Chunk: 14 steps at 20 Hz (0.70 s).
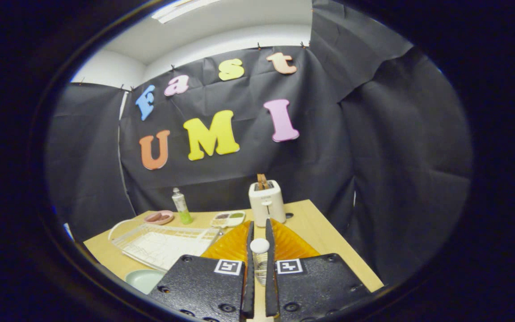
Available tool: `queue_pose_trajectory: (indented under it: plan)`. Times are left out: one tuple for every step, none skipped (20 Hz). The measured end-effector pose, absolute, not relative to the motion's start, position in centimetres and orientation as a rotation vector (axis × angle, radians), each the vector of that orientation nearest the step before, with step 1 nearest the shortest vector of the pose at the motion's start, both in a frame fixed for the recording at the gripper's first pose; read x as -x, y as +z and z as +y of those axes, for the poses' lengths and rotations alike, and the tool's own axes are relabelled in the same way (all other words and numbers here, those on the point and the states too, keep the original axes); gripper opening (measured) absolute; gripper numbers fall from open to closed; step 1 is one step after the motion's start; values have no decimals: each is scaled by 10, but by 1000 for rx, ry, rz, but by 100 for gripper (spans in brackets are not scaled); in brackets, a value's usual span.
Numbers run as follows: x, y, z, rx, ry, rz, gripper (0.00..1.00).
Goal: Take the plate from the dish rack, then take the spoon from the basket and place it into the plate.
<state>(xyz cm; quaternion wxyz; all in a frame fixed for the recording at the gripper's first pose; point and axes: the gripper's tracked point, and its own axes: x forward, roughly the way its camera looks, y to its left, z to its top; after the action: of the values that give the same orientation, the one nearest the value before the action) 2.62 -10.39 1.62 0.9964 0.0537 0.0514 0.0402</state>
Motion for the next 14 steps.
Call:
queue_pose_trajectory:
  plan:
    - [-14, 26, -86, -104, 124, 89, 15]
    - [-2, 32, -66, -100, 173, 85, 15]
    - [9, 34, -46, -93, 231, 94, 14]
    - [20, 35, -23, -92, 294, 108, 15]
    - [24, 31, -2, -91, 361, 128, 15]
    - [30, 25, 19, -82, 421, 158, 15]
    - [33, 16, 35, -70, 475, 185, 15]
    - [36, 7, 51, -46, 516, 217, 15]
    - [37, -4, 63, -19, 554, 252, 15]
    - [39, -17, 77, 2, 590, 288, 15]
    - [40, -31, 90, 19, 625, 329, 15]
    - [41, -48, 102, 30, 657, 375, 15]
    - [42, -62, 112, 34, 685, 422, 14]
    - [43, -74, 122, 38, 711, 459, 15]
